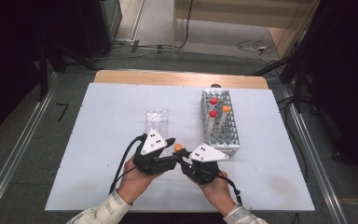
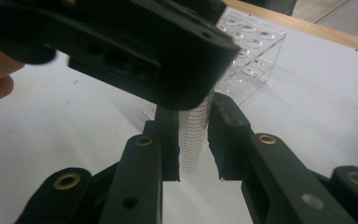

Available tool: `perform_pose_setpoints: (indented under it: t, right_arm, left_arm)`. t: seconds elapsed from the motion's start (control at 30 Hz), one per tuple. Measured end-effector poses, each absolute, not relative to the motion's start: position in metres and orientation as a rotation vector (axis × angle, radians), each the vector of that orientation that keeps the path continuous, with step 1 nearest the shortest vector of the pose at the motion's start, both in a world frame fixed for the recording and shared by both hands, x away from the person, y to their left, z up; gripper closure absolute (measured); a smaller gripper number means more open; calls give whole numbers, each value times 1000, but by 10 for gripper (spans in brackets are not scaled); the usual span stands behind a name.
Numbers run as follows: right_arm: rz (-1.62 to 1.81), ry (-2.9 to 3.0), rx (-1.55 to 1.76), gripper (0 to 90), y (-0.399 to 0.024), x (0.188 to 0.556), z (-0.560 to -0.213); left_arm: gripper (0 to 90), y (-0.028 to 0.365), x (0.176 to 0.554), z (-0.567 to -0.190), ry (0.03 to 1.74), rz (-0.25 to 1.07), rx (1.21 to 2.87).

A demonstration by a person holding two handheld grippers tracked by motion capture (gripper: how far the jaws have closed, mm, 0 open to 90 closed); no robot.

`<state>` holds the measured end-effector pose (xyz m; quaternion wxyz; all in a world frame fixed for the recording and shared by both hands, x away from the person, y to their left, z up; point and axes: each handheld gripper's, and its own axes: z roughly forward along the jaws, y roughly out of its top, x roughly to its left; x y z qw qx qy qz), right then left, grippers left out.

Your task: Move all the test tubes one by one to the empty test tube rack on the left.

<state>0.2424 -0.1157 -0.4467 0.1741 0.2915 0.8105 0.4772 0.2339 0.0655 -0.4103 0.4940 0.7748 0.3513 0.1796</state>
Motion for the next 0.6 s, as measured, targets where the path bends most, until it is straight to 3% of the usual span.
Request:
perform_pose_setpoints:
  t: [0.43,0.53,0.6]
  right_arm:
    - [1362,2299,824,706,-115,240,-446]
    - [1375,2298,812,651,-115,240,-445]
    - [1386,2295,802,567,-116,240,-445]
  left_arm:
    - [693,66,234,-411,858,453,1890]
    - [701,68,235,-410,865,445,1889]
    - [703,70,235,-409,869,441,1884]
